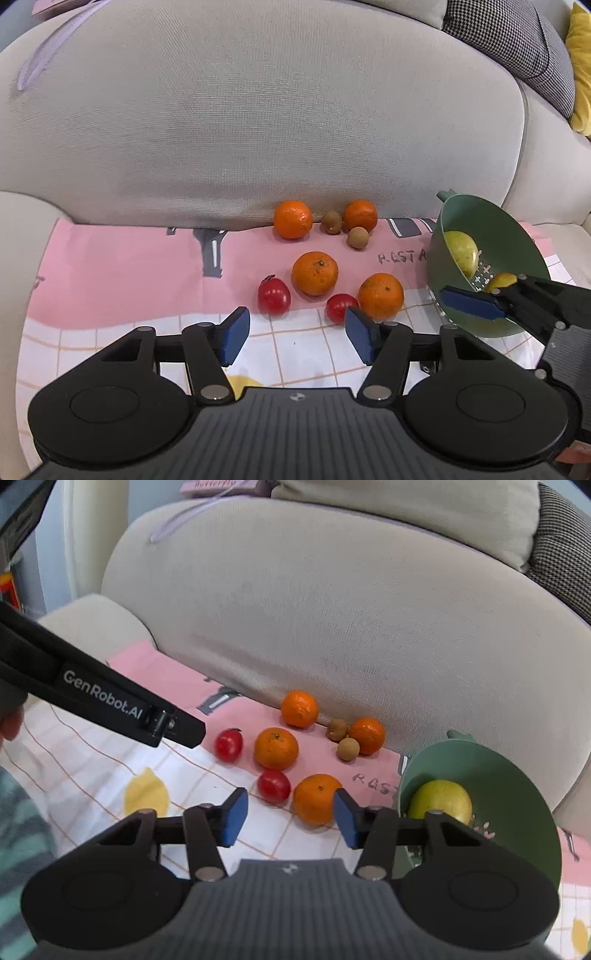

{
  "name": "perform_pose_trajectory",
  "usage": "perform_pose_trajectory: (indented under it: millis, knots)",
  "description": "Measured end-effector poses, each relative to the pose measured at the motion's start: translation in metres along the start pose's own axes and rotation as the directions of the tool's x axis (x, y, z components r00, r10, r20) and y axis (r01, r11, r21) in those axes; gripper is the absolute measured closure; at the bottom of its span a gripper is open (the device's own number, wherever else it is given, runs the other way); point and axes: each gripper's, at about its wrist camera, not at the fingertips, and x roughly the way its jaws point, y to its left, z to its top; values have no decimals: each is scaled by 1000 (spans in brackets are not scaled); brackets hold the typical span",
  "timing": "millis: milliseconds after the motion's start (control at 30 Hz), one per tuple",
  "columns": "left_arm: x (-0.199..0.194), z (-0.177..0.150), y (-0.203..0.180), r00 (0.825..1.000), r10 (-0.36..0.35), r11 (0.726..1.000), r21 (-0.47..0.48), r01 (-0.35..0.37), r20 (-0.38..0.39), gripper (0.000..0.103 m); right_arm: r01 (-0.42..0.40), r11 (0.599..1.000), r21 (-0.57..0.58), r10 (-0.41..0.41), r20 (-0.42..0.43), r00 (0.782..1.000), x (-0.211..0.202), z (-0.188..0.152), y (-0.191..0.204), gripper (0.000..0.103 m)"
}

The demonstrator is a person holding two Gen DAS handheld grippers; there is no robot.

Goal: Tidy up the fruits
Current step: 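Grasp a mandarin with the left tool while the right tool grasps another mandarin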

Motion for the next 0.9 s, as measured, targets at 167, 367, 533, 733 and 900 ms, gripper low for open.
perform_pose_trajectory:
  millis: [167,367,533,733,900]
  knots:
    - [21,5,-3,1000,-7,999,35,8,-11,36,29,997,-72,-30,-22,999,24,2,0,57]
    - [44,9,-11,999,-27,993,117,29,-25,37,54,986,-158,-63,-51,997,49,0,-1,61]
    - [62,14,-16,999,-27,985,167,32,-34,37,59,973,-221,-76,-68,995,62,-4,0,61]
    - [83,24,-20,998,-29,983,181,38,-53,38,44,964,-264,-65,-73,995,73,-8,0,60]
    - [98,29,-19,996,-32,986,162,45,-80,44,44,956,-291,-66,-69,995,78,-7,2,59]
